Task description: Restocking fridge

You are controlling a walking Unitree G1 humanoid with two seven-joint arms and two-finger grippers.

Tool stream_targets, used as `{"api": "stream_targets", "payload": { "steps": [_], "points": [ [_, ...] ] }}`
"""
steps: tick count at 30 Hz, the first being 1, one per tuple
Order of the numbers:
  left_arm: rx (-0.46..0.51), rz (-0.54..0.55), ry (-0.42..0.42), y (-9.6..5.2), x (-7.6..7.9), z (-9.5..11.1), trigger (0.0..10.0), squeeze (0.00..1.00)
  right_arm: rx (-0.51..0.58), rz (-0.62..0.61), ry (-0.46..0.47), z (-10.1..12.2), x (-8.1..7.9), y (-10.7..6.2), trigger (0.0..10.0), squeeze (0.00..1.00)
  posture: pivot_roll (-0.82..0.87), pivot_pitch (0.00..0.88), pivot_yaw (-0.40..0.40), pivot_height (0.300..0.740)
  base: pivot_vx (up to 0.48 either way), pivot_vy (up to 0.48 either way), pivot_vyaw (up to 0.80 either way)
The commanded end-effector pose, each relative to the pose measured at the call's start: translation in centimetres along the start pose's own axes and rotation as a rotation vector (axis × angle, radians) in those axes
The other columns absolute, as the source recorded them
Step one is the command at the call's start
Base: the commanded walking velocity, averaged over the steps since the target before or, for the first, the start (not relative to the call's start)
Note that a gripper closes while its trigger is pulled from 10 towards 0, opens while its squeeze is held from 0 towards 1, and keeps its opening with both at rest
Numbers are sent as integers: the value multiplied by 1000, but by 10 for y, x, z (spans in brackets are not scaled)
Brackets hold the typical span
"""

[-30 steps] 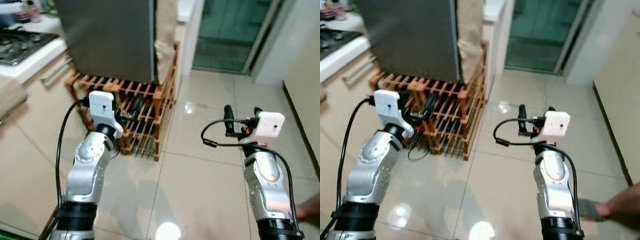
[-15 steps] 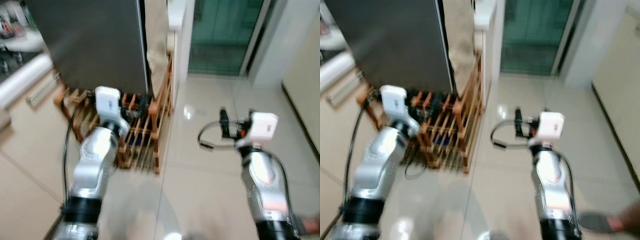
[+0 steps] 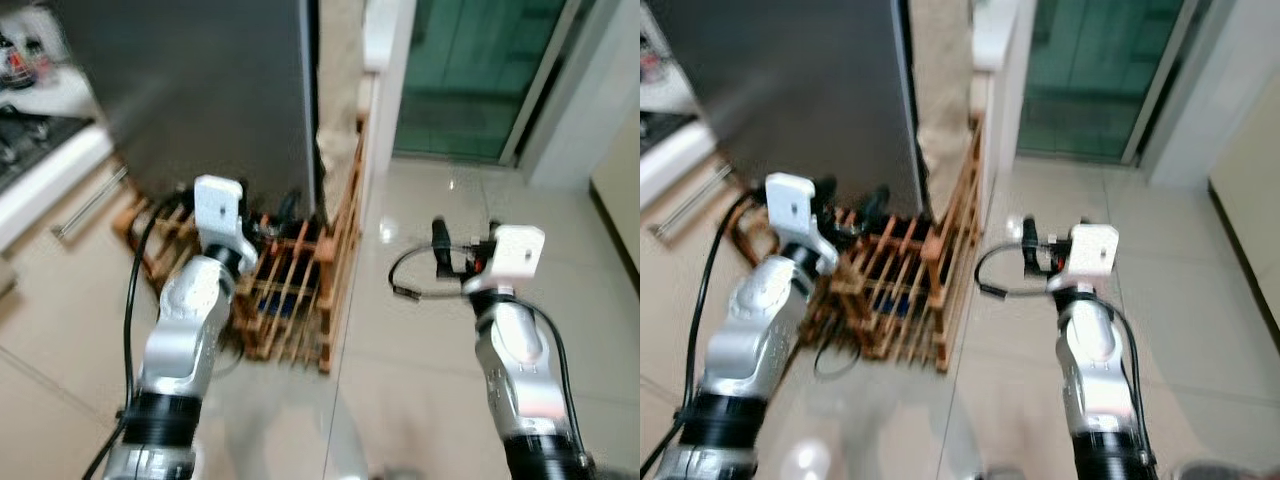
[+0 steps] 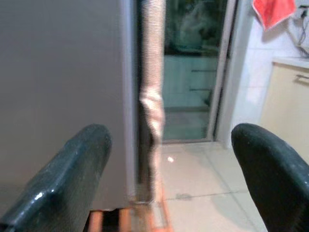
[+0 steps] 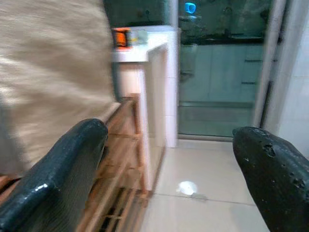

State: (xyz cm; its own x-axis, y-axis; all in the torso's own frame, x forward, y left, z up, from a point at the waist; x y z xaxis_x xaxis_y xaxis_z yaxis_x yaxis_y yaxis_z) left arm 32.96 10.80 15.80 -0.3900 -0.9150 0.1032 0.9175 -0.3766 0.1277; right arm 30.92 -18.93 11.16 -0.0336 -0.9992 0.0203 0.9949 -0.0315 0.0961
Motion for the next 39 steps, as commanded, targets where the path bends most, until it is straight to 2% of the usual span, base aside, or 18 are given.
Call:
{"api": "stream_targets", "payload": {
  "steps": [1,10,12,13,20,26,30,35,37,39],
  "points": [
    [15,17,20,-1,-8,7,10000,0,14,9,10,3,-4,1,10000,0,-127,0,39,740,439,0,0],
    [36,-31,32,-1,2,12,10000,0,13,5,7,2,-3,0,10000,0,-127,0,40,740,439,0,0],
    [72,-46,-20,-1,4,17,10000,0,14,4,7,2,-3,0,10000,0,-127,0,40,740,439,0,0],
    [75,-42,-13,-1,3,18,10000,0,14,4,8,2,-3,0,10000,0,-126,0,40,740,251,0,0],
    [72,-11,-33,3,-3,26,10000,0,12,7,10,1,-4,-1,10000,0,-126,0,41,740,0,0,0],
    [97,-15,-27,0,-4,29,10000,0,11,8,8,1,-3,0,10000,0,-125,0,39,740,0,0,0],
    [98,-38,-23,2,3,29,10000,0,10,12,8,1,-5,0,10000,0,-124,0,37,740,0,-470,0],
    [79,-33,-22,4,2,27,10000,0,10,15,8,1,-5,0,10000,0,-125,0,37,740,0,-451,0],
    [39,-1,-70,9,1,22,10000,0,9,13,6,1,-4,0,10000,0,-127,0,36,740,240,-412,0],
    [25,20,-70,13,1,21,10000,0,9,14,5,1,-5,0,10000,0,-127,0,36,740,144,-191,0]
  ]
}}
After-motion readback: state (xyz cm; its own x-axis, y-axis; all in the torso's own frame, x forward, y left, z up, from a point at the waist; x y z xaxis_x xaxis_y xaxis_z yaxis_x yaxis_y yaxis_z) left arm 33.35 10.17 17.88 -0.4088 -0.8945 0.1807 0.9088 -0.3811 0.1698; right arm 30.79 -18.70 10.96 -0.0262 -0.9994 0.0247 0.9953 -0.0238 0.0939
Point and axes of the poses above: a point about 5 cm out from each wrist's last joint towards the gripper, its own y axis pointing out of the wrist towards the gripper, its own z axis along the axis of the wrist's last joint, x = y × z, the point moved 2 cm from there along y, pointing out of the wrist towards the gripper, and after that the axes turned 3 degrees about -y, right-handed, at the moved point
